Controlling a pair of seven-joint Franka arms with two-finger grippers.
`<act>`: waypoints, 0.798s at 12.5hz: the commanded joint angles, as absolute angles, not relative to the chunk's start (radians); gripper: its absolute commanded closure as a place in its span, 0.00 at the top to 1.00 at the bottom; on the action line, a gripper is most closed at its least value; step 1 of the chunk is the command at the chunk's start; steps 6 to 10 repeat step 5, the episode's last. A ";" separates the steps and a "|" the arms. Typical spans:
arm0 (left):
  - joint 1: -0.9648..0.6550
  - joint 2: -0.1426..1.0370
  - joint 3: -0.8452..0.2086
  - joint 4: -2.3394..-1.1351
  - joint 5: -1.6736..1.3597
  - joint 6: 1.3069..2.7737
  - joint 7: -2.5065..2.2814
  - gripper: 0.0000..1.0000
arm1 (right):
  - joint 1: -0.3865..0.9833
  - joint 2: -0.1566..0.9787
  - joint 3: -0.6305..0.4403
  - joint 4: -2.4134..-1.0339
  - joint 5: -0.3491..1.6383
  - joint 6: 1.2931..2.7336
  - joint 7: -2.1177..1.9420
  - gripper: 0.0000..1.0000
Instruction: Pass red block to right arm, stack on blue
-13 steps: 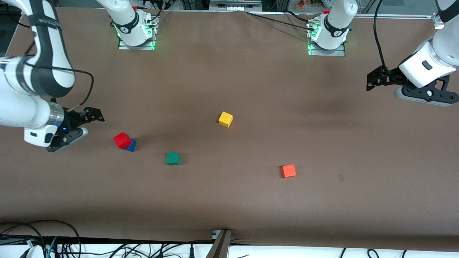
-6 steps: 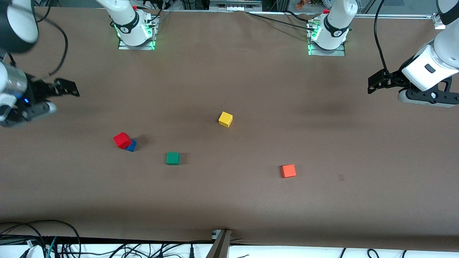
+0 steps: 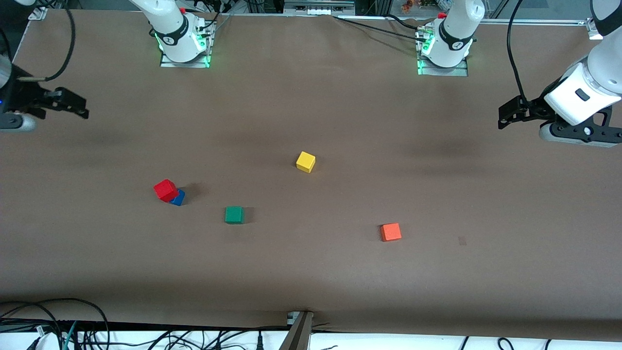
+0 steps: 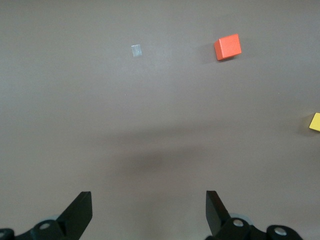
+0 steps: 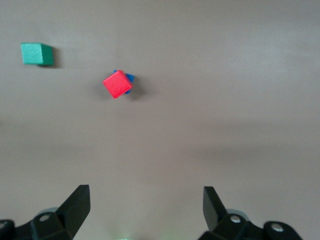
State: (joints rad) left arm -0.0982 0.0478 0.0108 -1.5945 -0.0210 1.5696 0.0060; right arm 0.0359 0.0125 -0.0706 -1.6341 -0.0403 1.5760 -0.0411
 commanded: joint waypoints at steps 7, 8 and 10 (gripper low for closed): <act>-0.092 0.058 0.026 -1.568 -0.026 1.529 0.011 1.00 | 0.022 -0.130 -0.071 -1.783 -0.044 1.575 -0.020 1.00; -0.092 0.058 0.026 -1.568 -0.026 1.529 0.011 1.00 | 0.022 -0.130 -0.071 -1.783 -0.044 1.575 -0.020 1.00; -0.092 0.058 0.026 -1.568 -0.026 1.529 0.011 1.00 | 0.022 -0.130 -0.071 -1.783 -0.044 1.575 -0.020 1.00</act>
